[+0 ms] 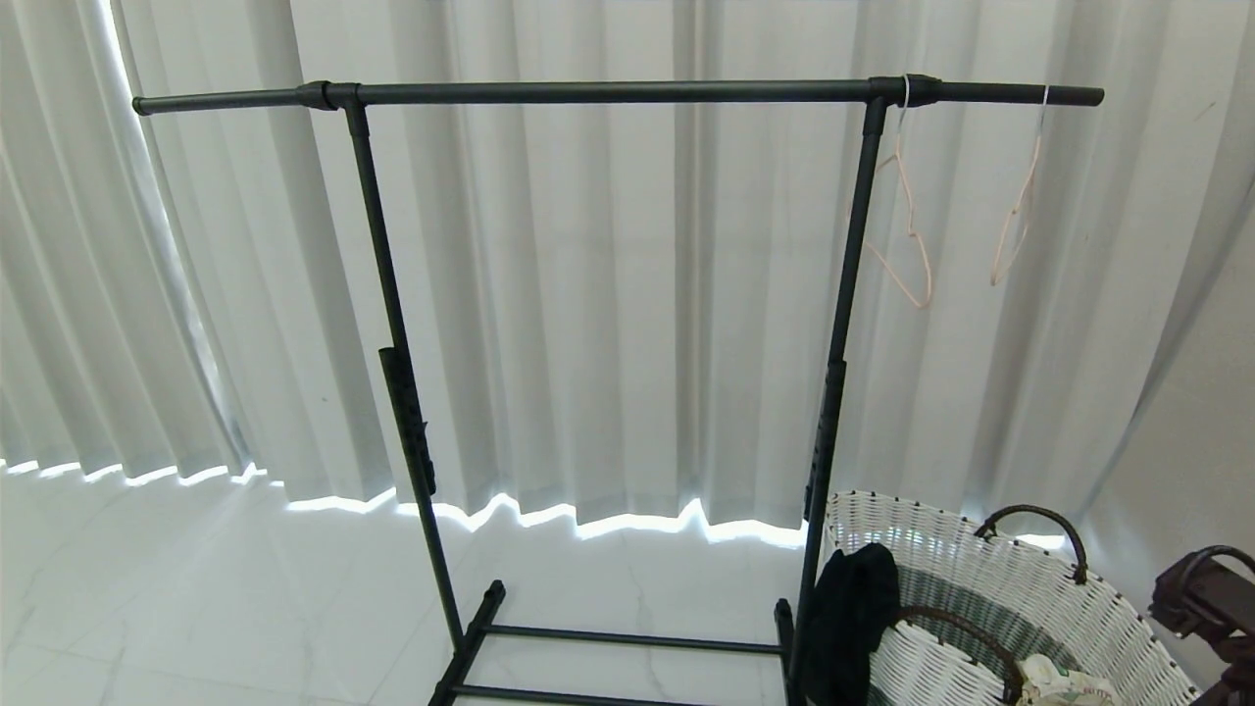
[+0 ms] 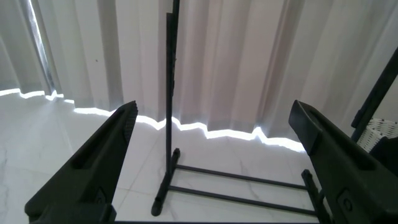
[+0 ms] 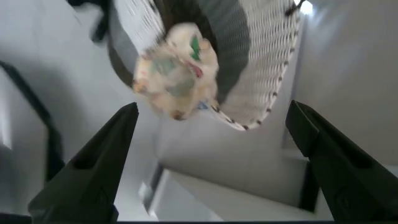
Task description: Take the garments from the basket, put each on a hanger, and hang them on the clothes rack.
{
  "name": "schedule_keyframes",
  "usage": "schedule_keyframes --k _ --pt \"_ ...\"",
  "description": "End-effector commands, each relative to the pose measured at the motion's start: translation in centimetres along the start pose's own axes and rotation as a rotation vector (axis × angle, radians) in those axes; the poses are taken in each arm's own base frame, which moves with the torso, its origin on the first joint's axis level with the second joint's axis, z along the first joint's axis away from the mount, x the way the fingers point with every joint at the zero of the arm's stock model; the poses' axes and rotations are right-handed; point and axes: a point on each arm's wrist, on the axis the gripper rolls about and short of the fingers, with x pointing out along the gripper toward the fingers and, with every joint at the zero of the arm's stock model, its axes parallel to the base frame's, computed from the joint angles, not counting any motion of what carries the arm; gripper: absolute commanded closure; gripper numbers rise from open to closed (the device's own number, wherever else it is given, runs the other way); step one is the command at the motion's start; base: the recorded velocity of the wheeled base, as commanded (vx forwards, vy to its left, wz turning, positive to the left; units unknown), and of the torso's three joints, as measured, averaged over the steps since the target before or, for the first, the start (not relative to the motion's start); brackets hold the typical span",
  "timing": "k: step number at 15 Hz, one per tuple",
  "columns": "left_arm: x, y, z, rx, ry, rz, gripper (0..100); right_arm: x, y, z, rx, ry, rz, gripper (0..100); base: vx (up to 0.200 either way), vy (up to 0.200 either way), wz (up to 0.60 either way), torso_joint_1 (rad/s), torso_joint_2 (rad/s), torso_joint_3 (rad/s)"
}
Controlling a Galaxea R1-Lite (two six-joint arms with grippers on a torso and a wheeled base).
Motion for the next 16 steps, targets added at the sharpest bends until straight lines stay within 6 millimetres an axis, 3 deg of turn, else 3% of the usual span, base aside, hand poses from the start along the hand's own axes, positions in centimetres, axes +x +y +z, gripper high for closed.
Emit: schedule_keyframes --k 1,5,7,10,16 --pt "0.0 0.0 0.0 0.000 0.000 0.001 0 5.7 -0.8 -0.4 -0.034 0.197 0.035 0 0.000 0.000 0.00 0.000 0.00 0.000" --pt "0.0 0.0 0.0 0.000 0.000 0.001 0 10.3 -1.2 -0.6 -0.032 0.265 -0.053 0 0.000 0.000 0.00 0.000 0.00 0.000" --pt "0.0 0.0 0.0 0.000 0.000 0.001 0 11.2 -1.2 -0.5 -0.033 0.251 -0.055 0 0.000 0.000 0.00 0.000 0.00 0.000" --pt "0.0 0.0 0.0 0.000 0.000 0.001 0 11.9 -1.2 -0.6 -0.034 0.264 -0.049 0 0.000 0.000 0.00 0.000 0.00 0.000" --pt "0.0 0.0 0.0 0.000 0.000 0.001 0 11.4 -0.1 -1.1 -0.074 0.247 0.034 0 0.000 0.000 0.00 0.000 0.00 0.000"
